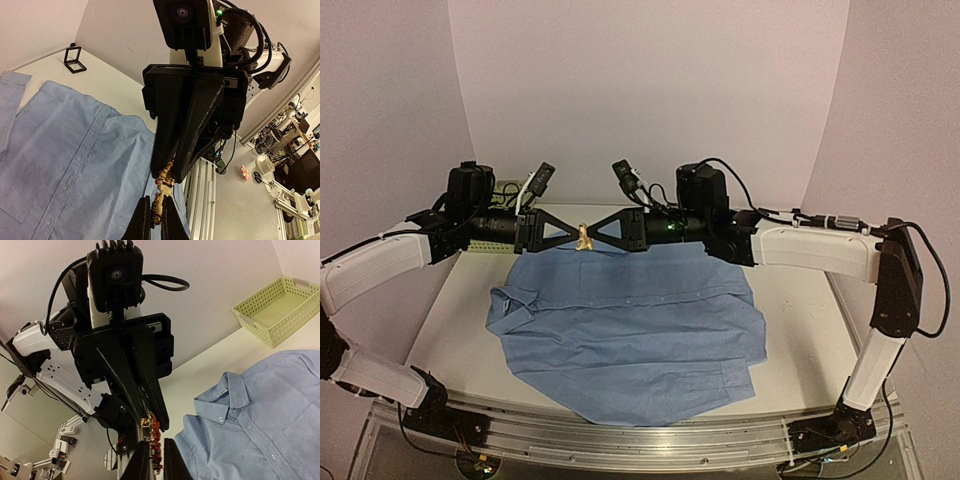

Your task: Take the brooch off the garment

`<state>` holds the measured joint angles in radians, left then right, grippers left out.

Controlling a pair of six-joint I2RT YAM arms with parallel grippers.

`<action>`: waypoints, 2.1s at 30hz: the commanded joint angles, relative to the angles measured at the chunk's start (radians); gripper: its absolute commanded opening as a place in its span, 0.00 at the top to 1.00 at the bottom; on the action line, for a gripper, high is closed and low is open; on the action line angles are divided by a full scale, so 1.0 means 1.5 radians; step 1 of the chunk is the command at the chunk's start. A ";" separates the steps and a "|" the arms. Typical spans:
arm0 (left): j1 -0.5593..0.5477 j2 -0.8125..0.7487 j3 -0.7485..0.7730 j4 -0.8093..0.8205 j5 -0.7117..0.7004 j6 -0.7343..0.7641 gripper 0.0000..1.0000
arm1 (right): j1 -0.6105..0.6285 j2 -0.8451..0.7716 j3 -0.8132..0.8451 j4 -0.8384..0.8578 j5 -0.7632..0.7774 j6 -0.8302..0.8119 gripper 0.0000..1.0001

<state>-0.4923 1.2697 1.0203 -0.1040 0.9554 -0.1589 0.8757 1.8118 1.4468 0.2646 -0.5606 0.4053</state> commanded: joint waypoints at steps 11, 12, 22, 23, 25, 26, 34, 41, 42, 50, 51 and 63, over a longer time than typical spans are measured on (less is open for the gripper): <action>0.005 0.005 0.055 -0.108 0.044 0.109 0.73 | 0.003 -0.005 0.069 -0.135 0.000 -0.091 1.00; 0.005 0.008 0.062 -0.128 0.049 0.137 0.71 | 0.003 -0.003 0.077 -0.150 0.003 -0.097 1.00; 0.006 0.060 0.146 -0.250 0.079 0.245 0.69 | 0.005 0.004 0.118 -0.230 0.018 -0.137 1.00; 0.006 0.061 0.149 -0.253 0.076 0.252 0.70 | 0.005 0.003 0.119 -0.235 0.019 -0.142 1.00; 0.006 0.063 0.160 -0.272 0.074 0.271 0.74 | 0.005 -0.003 0.117 -0.239 0.024 -0.148 1.00; 0.006 0.065 0.165 -0.282 0.074 0.282 0.75 | 0.005 -0.004 0.116 -0.241 0.026 -0.151 1.00; 0.005 0.092 0.198 -0.303 0.050 0.309 0.86 | 0.012 -0.006 0.124 -0.244 0.029 -0.156 1.00; 0.005 0.101 0.213 -0.357 0.061 0.346 0.88 | 0.012 -0.010 0.123 -0.244 0.038 -0.163 1.00; 0.005 0.102 0.214 -0.360 0.061 0.351 0.88 | 0.012 -0.010 0.124 -0.245 0.039 -0.164 1.00; 0.005 0.110 0.214 -0.395 0.058 0.376 0.84 | 0.012 -0.008 0.130 -0.244 0.041 -0.165 1.00; 0.005 0.112 0.213 -0.397 0.055 0.379 0.84 | 0.012 -0.008 0.131 -0.244 0.041 -0.165 1.00; 0.004 0.112 0.219 -0.372 0.057 0.354 0.83 | 0.014 -0.004 0.136 -0.244 0.040 -0.166 1.00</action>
<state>-0.4854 1.4414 1.2973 -0.6796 1.0183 0.3847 0.8928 1.8130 1.6097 -0.1215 -0.5007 0.1714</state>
